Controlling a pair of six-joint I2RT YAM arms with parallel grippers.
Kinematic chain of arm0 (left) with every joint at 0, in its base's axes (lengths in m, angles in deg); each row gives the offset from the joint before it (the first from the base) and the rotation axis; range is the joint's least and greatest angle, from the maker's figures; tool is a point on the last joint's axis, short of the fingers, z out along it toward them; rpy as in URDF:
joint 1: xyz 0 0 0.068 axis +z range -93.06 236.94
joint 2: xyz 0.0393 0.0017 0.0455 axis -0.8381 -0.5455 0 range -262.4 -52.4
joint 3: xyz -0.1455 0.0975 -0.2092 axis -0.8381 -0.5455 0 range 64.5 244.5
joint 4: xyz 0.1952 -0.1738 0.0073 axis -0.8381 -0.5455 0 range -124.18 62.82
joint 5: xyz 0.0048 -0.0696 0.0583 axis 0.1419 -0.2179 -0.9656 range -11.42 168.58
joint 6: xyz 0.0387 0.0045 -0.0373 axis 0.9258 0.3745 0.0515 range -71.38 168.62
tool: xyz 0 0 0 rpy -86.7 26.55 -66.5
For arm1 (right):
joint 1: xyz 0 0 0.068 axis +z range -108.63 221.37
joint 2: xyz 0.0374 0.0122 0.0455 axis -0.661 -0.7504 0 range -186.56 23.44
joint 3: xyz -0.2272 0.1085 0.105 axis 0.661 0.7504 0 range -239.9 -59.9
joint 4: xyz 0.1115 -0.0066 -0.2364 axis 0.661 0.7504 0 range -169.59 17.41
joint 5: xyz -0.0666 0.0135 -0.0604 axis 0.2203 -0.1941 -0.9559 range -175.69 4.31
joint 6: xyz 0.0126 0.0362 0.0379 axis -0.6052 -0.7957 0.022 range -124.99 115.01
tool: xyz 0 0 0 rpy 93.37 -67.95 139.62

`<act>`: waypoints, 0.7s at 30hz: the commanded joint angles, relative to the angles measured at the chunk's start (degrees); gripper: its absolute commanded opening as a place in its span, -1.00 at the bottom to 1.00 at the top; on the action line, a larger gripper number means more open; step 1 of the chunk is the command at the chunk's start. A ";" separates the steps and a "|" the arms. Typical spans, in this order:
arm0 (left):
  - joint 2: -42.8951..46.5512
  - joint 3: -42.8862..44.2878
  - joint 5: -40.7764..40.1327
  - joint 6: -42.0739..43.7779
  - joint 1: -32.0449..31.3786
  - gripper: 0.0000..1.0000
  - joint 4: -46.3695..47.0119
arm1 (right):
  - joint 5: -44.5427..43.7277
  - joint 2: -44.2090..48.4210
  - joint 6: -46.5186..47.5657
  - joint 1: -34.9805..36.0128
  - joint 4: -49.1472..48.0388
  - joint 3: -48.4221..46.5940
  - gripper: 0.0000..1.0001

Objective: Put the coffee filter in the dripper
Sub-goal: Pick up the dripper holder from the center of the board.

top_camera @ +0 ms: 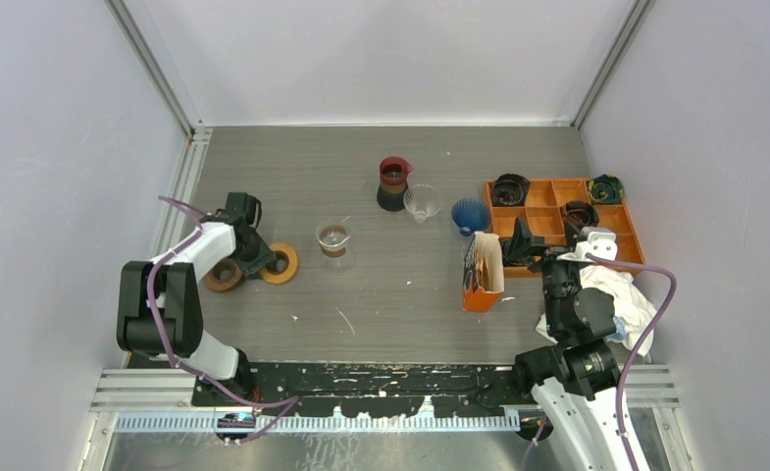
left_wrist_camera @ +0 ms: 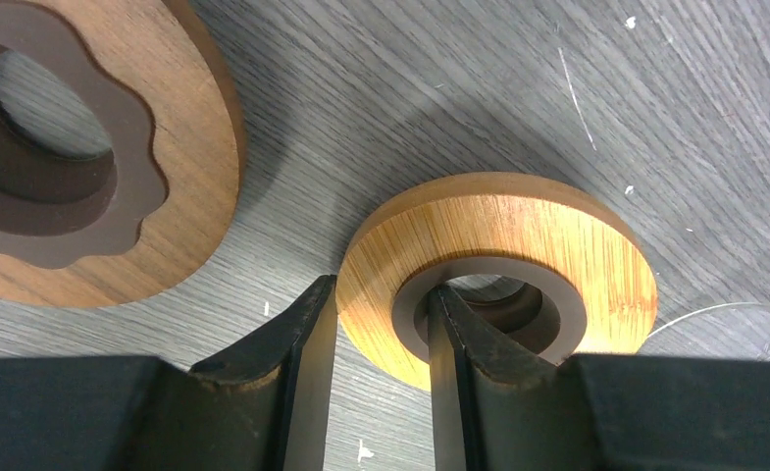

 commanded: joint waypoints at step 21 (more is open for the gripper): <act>12.85 17.29 1.10 10.45 -0.18 -0.48 -17.45 | 0.88 -0.33 0.47 0.31 -2.69 -0.28 1.00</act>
